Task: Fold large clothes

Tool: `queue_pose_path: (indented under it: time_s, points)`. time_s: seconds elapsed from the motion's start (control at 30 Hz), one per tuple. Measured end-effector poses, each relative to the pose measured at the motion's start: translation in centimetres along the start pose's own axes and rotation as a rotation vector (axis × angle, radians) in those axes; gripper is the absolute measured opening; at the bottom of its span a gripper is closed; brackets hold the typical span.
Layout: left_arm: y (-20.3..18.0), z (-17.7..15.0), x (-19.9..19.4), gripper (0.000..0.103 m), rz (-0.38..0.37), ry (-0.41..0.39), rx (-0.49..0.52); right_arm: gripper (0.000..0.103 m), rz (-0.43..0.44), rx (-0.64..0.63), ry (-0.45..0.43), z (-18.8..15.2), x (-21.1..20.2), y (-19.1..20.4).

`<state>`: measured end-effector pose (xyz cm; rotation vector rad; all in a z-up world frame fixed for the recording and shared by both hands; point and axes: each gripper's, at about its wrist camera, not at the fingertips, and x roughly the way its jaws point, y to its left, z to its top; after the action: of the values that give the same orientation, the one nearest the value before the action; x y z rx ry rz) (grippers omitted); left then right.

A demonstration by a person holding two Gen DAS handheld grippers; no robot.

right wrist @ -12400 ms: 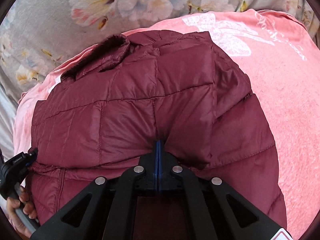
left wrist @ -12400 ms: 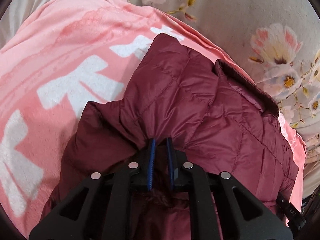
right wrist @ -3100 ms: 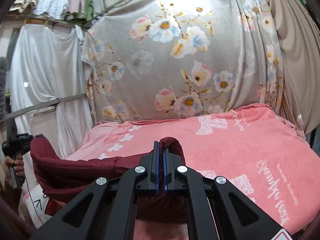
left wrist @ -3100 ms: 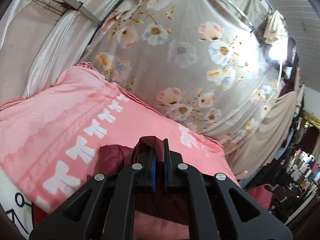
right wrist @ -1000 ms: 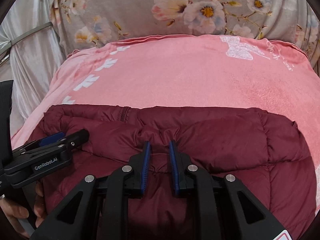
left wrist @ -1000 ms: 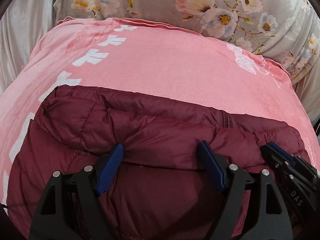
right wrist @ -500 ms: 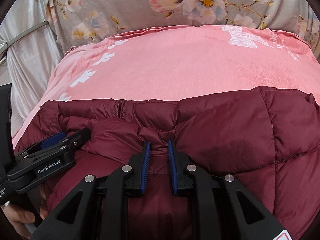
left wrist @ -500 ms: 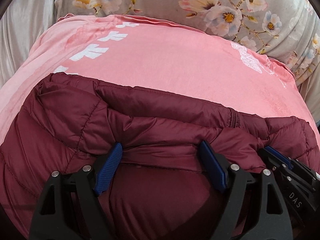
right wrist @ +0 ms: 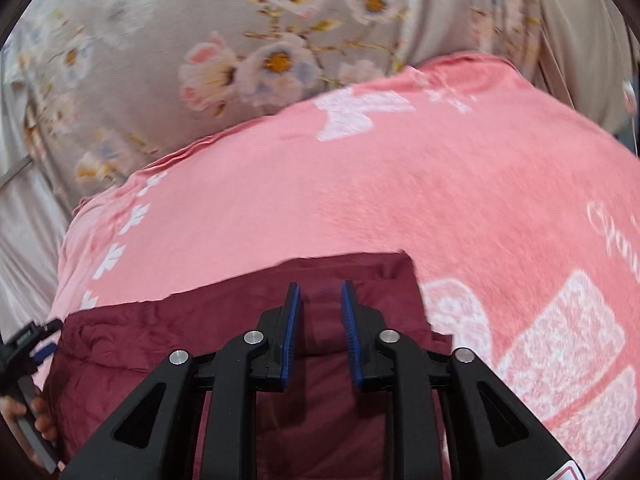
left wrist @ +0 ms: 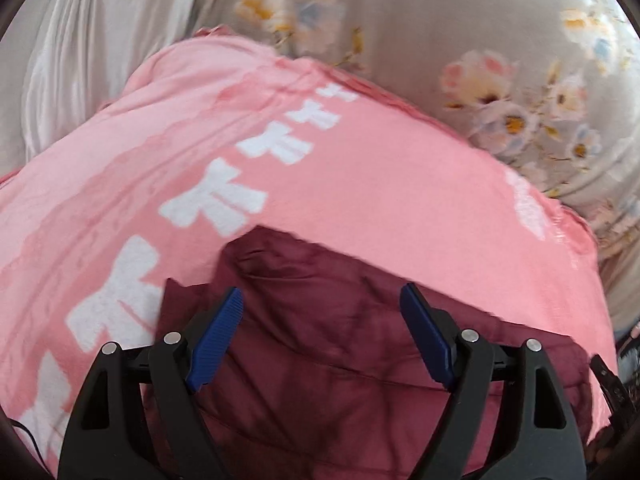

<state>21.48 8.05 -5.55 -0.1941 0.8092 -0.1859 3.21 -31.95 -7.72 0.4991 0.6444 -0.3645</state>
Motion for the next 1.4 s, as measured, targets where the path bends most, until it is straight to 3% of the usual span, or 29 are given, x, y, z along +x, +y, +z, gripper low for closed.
queue_pose_path:
  time_s: [0.1, 0.3, 0.47, 0.6, 0.7, 0.8, 0.87, 0.93, 1.03, 1.17, 1.27, 1.4]
  points:
    - [1.2, -0.5, 1.8, 0.078, 0.014, 0.046, -0.03, 0.021, -0.013, 0.023, 0.029, -0.7, 1.2, -1.5]
    - [0.6, -2.3, 3.1, 0.078, 0.079, 0.022, 0.024, 0.016, -0.014, 0.026, 0.048, -1.9, 2.4, -2.6]
    - [0.9, -3.1, 3.9, 0.08, 0.088, 0.017, 0.018, 0.015, 0.009, 0.055, 0.07, -2.3, 3.1, -3.5]
    - [0.8, -3.2, 4.4, 0.082, 0.097, 0.022, 0.022, 0.015, -0.021, 0.034, 0.078, -2.1, 3.3, -3.1]
    - [0.7, -3.1, 4.2, 0.082, 0.096, 0.024, 0.02, 0.025, -0.076, -0.055, 0.041, -1.9, 1.2, -0.8]
    - [1.6, -3.1, 1.6, 0.084, 0.058, 0.011, -0.017, 0.026, 0.008, -0.152, 0.009, -2.7, -1.9, 3.0]
    - [2.7, -3.3, -0.6, 0.094, 0.033, -0.015, -0.068, 0.026, 0.058, -0.213, 0.017, -3.4, -3.0, 5.9]
    - [4.5, -3.5, -2.5, 0.096, -0.003, -0.019, -0.139, 0.026, 0.109, -0.258, 0.034, -4.3, -3.6, 8.5]
    - [7.4, -4.1, -3.2, 0.097, -0.066, 0.05, -0.25, 0.026, 0.18, -0.302, 0.078, -6.2, -3.7, 12.1]
    - [10.6, -6.4, -2.7, 0.097, -0.125, 0.146, -0.372, 0.026, 0.208, -0.343, 0.129, -9.0, -3.2, 15.2]
    - [11.3, -7.8, -2.8, 0.097, -0.155, 0.154, -0.381, 0.026, 0.182, -0.389, 0.137, -10.7, -2.7, 16.3]
    - [9.8, -8.4, -3.0, 0.098, -0.114, 0.139, -0.289, 0.026, 0.162, -0.402, 0.131, -11.5, -2.0, 16.2]
